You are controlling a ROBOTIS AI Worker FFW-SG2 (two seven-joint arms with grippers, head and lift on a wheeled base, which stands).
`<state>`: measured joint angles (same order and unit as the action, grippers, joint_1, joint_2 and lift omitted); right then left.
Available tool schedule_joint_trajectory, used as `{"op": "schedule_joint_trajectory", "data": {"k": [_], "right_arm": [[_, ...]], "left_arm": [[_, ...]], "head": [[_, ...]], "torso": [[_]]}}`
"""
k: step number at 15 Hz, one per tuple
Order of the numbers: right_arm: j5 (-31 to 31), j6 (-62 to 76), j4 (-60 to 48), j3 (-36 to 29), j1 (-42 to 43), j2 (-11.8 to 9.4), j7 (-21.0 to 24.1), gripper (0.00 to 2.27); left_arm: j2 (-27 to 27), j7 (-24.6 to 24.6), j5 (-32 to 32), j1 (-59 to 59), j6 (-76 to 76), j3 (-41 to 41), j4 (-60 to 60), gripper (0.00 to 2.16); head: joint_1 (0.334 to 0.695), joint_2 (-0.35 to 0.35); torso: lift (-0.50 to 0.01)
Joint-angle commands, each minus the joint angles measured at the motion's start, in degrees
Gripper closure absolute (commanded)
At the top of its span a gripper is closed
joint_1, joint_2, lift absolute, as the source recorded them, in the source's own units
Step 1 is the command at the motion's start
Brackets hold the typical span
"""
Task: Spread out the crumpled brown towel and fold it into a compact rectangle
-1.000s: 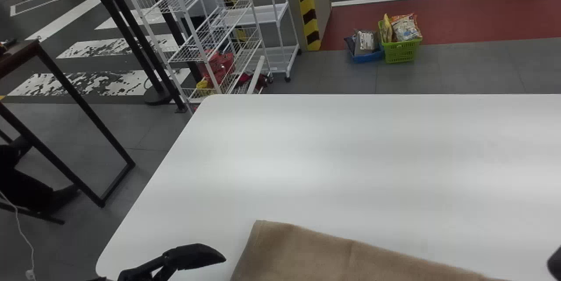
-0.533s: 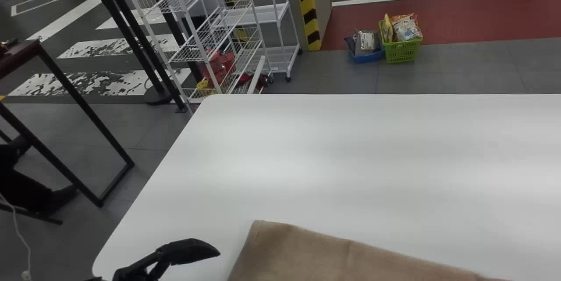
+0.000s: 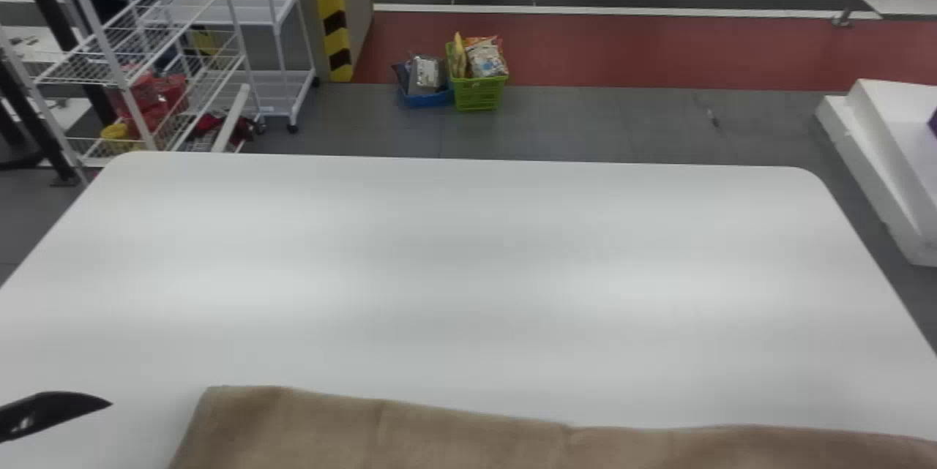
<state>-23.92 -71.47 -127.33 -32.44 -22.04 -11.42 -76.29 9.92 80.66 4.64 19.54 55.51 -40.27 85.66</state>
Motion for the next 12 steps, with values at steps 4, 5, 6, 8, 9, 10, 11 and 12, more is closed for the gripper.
{"op": "schedule_joint_trajectory", "data": {"k": [4, 5, 6, 8, 9, 10, 11, 12], "right_arm": [[8.5, 1.7, -1.1, -14.4, 0.2, 1.7, 0.0, 0.04], [9.2, 1.9, -1.2, -16.2, -0.2, 1.8, 0.0, 0.04], [9.7, 2.4, -1.2, -17.3, -0.6, 2.1, 0.0, 0.04], [10.3, 4.0, -1.2, -19.4, -1.4, 3.1, 0.1, 0.04], [10.4, 4.2, -1.2, -19.9, -1.9, 3.2, 0.1, 0.04], [10.6, 4.4, -1.2, -20.1, -2.2, 3.5, 0.1, 0.04], [10.9, 5.2, -1.1, -20.6, -2.6, 4.2, 0.1, 0.04], [11.5, 6.8, -1.1, -20.9, -3.0, 4.8, 0.1, 0.05]], "left_arm": [[-5.7, -2.4, -1.8, 2.3, -35.3, 0.4, 13.3, 0.26], [-6.5, -2.4, -2.2, 2.9, -44.2, 0.4, 15.9, 0.26], [-7.5, -2.5, -2.0, 3.8, -48.8, 0.4, 18.1, 0.26], [-9.9, -3.2, -1.6, 6.0, -59.3, 0.8, 22.9, 0.26], [-10.1, -3.7, -1.6, 6.4, -64.3, 0.9, 24.6, 0.27], [-10.1, -4.5, -1.7, 6.8, -68.7, 1.2, 26.0, 0.28], [-10.1, -5.4, -1.4, 7.1, -71.3, 1.8, 26.9, 0.33], [-10.1, -5.4, -1.2, 7.1, -71.8, 2.3, 26.9, 0.33]], "head": [[0.695, -0.164], [0.695, -0.183], [0.695, -0.197], [0.695, -0.241], [0.695, -0.256], [0.695, -0.275], [0.695, -0.286], [0.695, -0.295]], "torso": [[-0.127], [-0.127], [-0.127], [-0.127], [-0.127], [-0.127], [-0.127], [-0.127]]}}
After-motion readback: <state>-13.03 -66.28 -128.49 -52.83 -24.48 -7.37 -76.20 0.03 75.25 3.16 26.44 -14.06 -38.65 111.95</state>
